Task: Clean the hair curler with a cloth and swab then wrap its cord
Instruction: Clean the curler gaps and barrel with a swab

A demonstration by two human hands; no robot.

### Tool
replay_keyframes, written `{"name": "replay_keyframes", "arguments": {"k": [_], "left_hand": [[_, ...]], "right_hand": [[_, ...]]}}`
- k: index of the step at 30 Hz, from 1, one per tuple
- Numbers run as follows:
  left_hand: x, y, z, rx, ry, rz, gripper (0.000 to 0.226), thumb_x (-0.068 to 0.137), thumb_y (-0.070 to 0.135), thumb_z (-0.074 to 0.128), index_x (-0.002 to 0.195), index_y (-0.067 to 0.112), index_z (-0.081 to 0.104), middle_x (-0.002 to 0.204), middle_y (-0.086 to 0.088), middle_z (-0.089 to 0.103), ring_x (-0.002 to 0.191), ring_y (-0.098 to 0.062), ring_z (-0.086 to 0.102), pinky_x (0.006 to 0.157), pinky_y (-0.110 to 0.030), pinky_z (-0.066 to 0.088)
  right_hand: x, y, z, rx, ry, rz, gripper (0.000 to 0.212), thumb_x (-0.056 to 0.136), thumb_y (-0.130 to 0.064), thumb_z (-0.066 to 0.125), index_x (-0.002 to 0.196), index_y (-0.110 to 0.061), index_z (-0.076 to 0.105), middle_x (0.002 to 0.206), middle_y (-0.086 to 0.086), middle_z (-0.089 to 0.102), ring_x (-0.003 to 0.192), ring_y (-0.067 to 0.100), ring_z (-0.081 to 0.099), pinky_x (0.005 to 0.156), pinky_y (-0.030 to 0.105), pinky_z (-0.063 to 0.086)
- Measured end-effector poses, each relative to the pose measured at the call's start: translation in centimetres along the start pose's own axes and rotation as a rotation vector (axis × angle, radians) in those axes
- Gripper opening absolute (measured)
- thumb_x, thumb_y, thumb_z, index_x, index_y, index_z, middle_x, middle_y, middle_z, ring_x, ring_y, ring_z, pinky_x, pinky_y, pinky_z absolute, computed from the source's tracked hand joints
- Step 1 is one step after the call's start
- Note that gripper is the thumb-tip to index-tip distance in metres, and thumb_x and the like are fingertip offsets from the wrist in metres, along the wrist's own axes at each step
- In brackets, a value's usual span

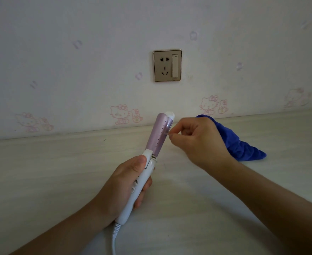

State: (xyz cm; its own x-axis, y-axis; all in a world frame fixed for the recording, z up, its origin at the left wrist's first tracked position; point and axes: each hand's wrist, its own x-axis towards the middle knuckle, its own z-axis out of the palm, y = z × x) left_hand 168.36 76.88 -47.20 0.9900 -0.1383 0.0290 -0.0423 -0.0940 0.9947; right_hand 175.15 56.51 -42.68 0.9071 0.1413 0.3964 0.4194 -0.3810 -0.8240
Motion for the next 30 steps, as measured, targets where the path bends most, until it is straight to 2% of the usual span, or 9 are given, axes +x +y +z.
{"name": "replay_keyframes", "arguments": {"k": [2,4,9,14,19,21,23,26,30], "left_hand": [[-0.3,0.0,0.1,0.073,0.074,0.032,0.048,0.086,0.067,0.048,0.084,0.023,0.068,0.064,-0.002,0.058,0.041,-0.014,0.045,0.04,-0.025,0.038],[-0.7,0.0,-0.3,0.147,0.126,0.05,0.037,0.089,0.063,0.047,0.075,0.034,0.065,0.062,0.001,0.056,0.043,-0.013,0.046,0.04,-0.027,0.039],[-0.6,0.8,-0.3,0.264,0.088,0.12,0.056,0.084,0.07,0.05,0.094,0.015,0.06,0.064,0.002,0.053,0.045,-0.019,0.042,0.042,-0.029,0.038],[-0.7,0.7,-0.9,0.347,0.134,0.161,0.047,0.084,0.069,0.047,0.086,0.024,0.059,0.062,0.003,0.052,0.046,-0.017,0.044,0.043,-0.031,0.039],[-0.4,1.0,-0.5,0.349,0.107,0.179,0.055,0.085,0.07,0.046,0.09,0.017,0.058,0.065,0.002,0.053,0.047,-0.015,0.042,0.045,-0.03,0.038],[-0.4,0.9,-0.7,0.293,0.105,0.146,0.058,0.083,0.07,0.048,0.093,0.014,0.059,0.065,0.001,0.053,0.046,-0.017,0.043,0.043,-0.028,0.038],[-0.5,0.7,-1.1,0.24,0.107,0.119,0.058,0.083,0.071,0.048,0.094,0.016,0.061,0.065,0.0,0.054,0.046,-0.018,0.043,0.042,-0.029,0.038],[-0.4,0.7,-1.0,0.149,0.065,0.091,0.055,0.081,0.072,0.049,0.089,0.02,0.062,0.066,-0.003,0.056,0.045,-0.018,0.041,0.041,-0.028,0.037],[-0.3,0.4,-0.9,0.113,-0.005,0.051,0.058,0.079,0.074,0.048,0.089,0.019,0.064,0.066,-0.005,0.056,0.042,-0.017,0.041,0.041,-0.025,0.037]], "right_hand": [[-0.8,-0.2,1.1,-0.056,-0.093,-0.019,0.02,0.089,-0.013,0.074,0.074,-0.026,0.073,0.045,-0.011,0.05,0.038,0.004,0.042,0.041,0.018,0.039],[-1.4,-0.4,2.3,-0.091,-0.15,-0.024,0.017,0.091,-0.017,0.074,0.077,-0.027,0.073,0.046,-0.012,0.051,0.039,0.004,0.043,0.044,0.019,0.041],[-0.1,0.3,0.6,0.03,0.016,-0.008,0.023,0.092,-0.011,0.072,0.075,-0.026,0.074,0.047,-0.005,0.052,0.039,0.004,0.038,0.041,0.018,0.037],[-1.0,0.2,2.1,0.088,-0.114,0.007,0.018,0.092,-0.012,0.073,0.077,-0.022,0.077,0.044,-0.008,0.046,0.037,0.004,0.034,0.039,0.018,0.032],[0.2,1.0,0.6,0.166,0.049,0.032,0.019,0.09,-0.012,0.075,0.074,-0.022,0.077,0.043,-0.01,0.044,0.036,0.004,0.032,0.037,0.017,0.028],[-0.3,0.8,1.2,0.135,-0.064,-0.008,0.017,0.091,-0.013,0.075,0.077,-0.022,0.079,0.045,-0.005,0.048,0.038,0.006,0.033,0.039,0.019,0.031],[-0.7,0.5,2.0,0.125,-0.182,-0.032,0.012,0.091,-0.013,0.075,0.082,-0.02,0.08,0.051,0.008,0.051,0.042,0.01,0.036,0.043,0.024,0.034],[0.0,0.3,1.3,0.237,-0.178,-0.012,0.011,0.089,-0.009,0.077,0.082,-0.016,0.082,0.058,0.018,0.056,0.048,0.019,0.038,0.048,0.028,0.036],[0.8,0.6,-0.4,0.424,-0.073,0.087,0.016,0.09,0.001,0.072,0.081,-0.01,0.079,0.05,-0.003,0.056,0.039,0.002,0.039,0.04,0.016,0.032]]}}
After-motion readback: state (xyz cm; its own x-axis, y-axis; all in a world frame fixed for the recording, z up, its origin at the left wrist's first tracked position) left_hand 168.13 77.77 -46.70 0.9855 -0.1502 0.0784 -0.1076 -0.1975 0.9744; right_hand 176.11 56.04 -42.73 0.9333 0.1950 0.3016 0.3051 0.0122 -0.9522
